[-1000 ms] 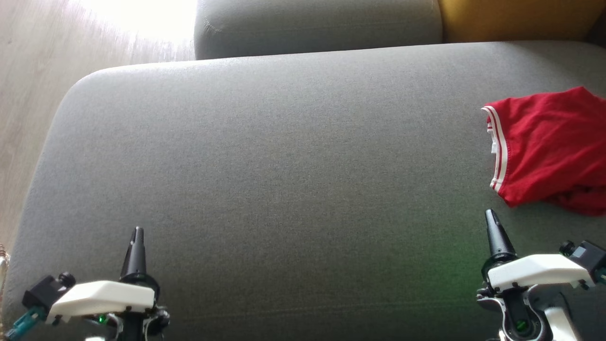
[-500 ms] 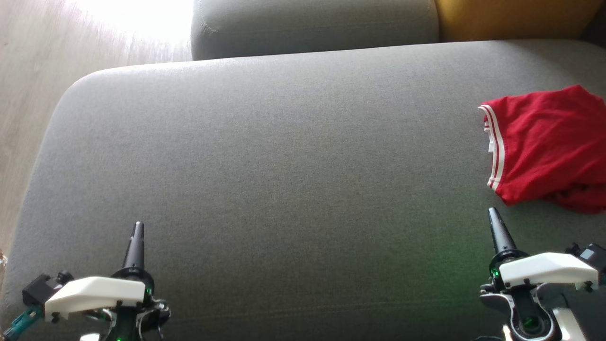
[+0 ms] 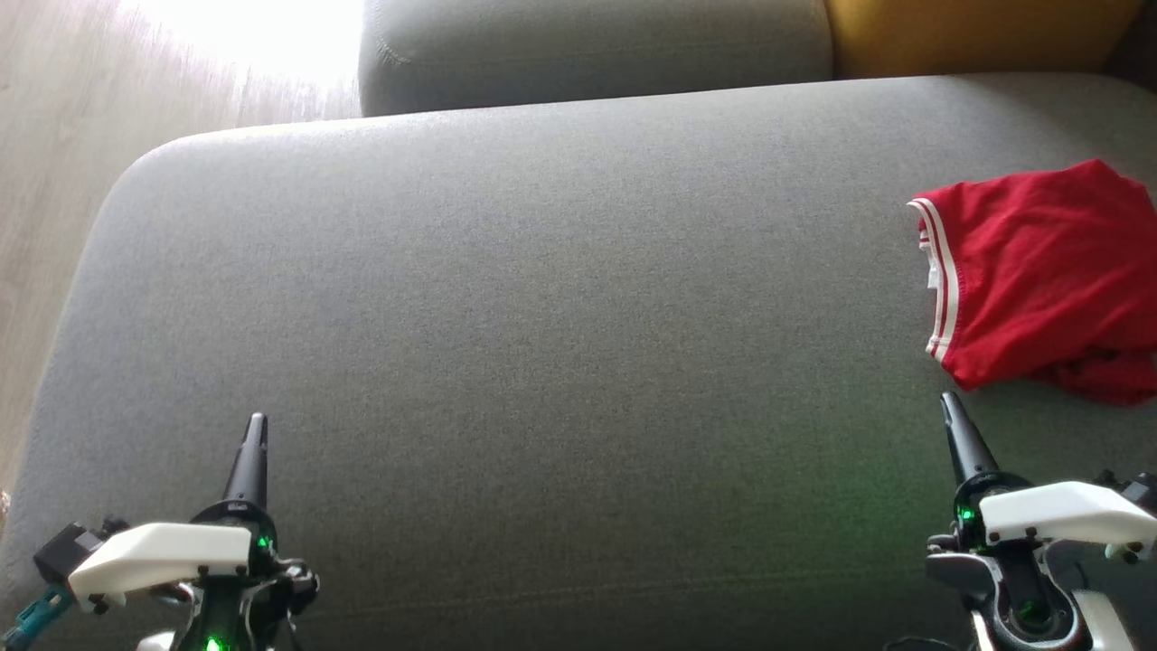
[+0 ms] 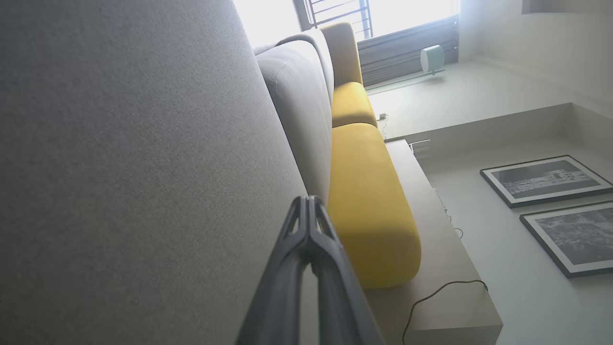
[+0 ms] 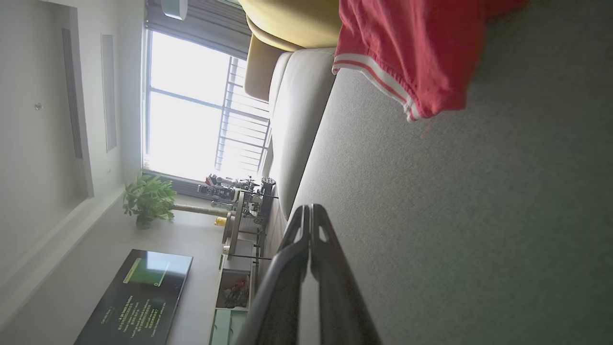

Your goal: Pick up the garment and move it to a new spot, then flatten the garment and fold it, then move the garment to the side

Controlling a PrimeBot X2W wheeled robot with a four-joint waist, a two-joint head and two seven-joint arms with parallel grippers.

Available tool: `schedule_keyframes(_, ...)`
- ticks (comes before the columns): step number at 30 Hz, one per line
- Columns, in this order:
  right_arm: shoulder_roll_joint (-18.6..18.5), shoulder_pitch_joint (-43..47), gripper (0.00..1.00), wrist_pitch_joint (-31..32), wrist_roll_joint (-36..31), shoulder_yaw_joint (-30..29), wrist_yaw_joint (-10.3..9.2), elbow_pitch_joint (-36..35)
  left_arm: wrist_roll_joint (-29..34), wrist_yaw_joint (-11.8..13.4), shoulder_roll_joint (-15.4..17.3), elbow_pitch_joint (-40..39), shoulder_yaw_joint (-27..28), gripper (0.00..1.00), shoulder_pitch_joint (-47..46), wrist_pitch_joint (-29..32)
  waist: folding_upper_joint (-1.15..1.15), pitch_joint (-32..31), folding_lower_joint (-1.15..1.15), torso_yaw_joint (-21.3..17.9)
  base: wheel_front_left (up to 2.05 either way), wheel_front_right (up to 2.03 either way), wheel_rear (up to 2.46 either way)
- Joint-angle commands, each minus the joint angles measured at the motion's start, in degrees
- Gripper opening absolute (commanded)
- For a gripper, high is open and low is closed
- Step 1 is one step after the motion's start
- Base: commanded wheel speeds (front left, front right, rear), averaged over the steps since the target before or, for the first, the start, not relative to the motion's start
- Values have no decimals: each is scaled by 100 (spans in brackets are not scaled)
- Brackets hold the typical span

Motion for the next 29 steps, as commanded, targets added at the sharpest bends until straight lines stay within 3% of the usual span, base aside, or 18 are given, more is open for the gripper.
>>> schedule_keyframes(1, 5, -216, 0, 61, 179, 62, -1, -256, -169, -56, 83, -131, 204, 0, -331, 53, 0, 0, 0, -4, 0, 0, 0)
schedule_keyframes(25, 11, -207, 0, 442, 1622, -100, -1, -406, -1531, -236, 77, 37, 428, 0, -540, 452, 0, 0, 0, -70, 0, 0, 0)
schedule_keyframes(29, 11, -207, 0, 446, 1636, -101, -1, -408, -1539, -237, 72, 38, 437, 0, -542, 461, 0, 0, 0, -70, 0, 0, 0)
